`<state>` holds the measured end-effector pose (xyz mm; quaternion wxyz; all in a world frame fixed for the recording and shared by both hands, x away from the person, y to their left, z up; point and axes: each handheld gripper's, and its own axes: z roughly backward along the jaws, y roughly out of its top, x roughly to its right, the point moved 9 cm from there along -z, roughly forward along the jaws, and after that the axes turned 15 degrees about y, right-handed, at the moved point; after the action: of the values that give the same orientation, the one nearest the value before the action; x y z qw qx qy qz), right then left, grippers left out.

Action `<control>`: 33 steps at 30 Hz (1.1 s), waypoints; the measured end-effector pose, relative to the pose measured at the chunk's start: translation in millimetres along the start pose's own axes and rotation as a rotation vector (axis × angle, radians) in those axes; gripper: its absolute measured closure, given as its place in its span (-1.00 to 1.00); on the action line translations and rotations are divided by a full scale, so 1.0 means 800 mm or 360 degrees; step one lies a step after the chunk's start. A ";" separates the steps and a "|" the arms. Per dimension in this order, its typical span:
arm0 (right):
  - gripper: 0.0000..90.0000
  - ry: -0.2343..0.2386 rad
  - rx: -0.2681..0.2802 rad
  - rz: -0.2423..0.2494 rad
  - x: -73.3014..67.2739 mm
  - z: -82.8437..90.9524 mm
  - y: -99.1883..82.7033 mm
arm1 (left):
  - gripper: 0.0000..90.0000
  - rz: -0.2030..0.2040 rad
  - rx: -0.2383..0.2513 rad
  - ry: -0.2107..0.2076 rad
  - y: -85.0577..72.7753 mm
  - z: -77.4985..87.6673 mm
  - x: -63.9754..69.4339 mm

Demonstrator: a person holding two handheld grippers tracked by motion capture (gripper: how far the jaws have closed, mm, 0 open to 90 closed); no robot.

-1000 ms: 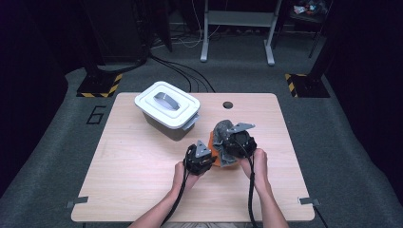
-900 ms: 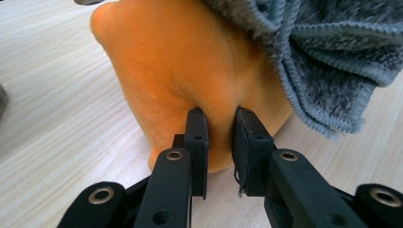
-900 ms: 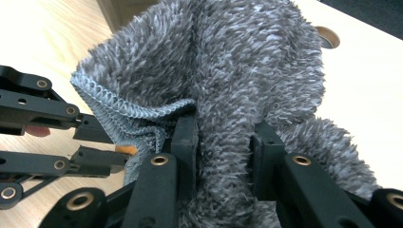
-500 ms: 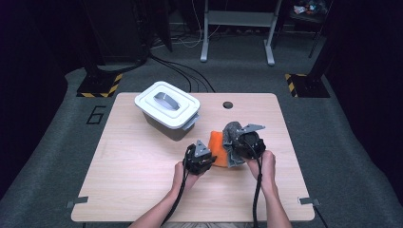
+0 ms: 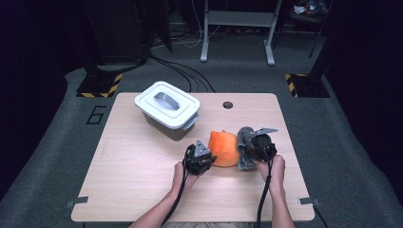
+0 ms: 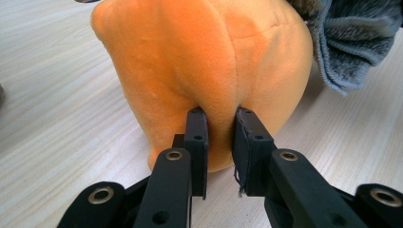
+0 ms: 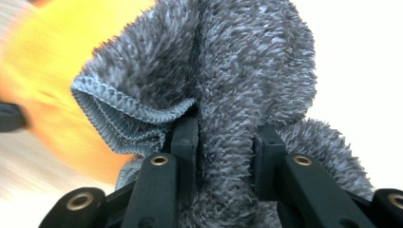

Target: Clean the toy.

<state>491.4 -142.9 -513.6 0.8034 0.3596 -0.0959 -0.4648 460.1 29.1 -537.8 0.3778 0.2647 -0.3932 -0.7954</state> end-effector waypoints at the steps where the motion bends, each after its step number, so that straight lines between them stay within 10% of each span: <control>1: 0.51 -0.0009 -0.0021 -0.0033 0.005 -0.003 -0.005 | 0.71 0.0001 -0.0001 0.0001 -0.001 0.000 -0.001; 11: 0.50 0.0022 -0.0115 -0.0169 0.033 -0.030 -0.037 | 0.71 0.0006 -0.0007 -0.0003 -0.003 0.000 -0.003; 17: 0.50 -0.0013 -0.0023 -0.0129 0.033 -0.006 -0.024 | 0.70 0.0018 -0.0008 -0.0007 -0.003 -0.001 -0.003; 25: 0.49 0.0096 0.0109 0.0023 -0.016 0.024 0.012 | 0.69 0.0011 -0.0007 -0.0006 -0.003 -0.001 -0.003; 33: 0.49 0.0118 0.0044 0.0170 -0.054 0.007 0.029 | 0.67 0.0008 -0.0012 -0.0012 -0.004 -0.001 -0.005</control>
<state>480.7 -102.9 -485.9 0.8251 0.3819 -0.0916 -0.4062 461.8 33.4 -540.4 0.3792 0.2592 -0.3924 -0.7969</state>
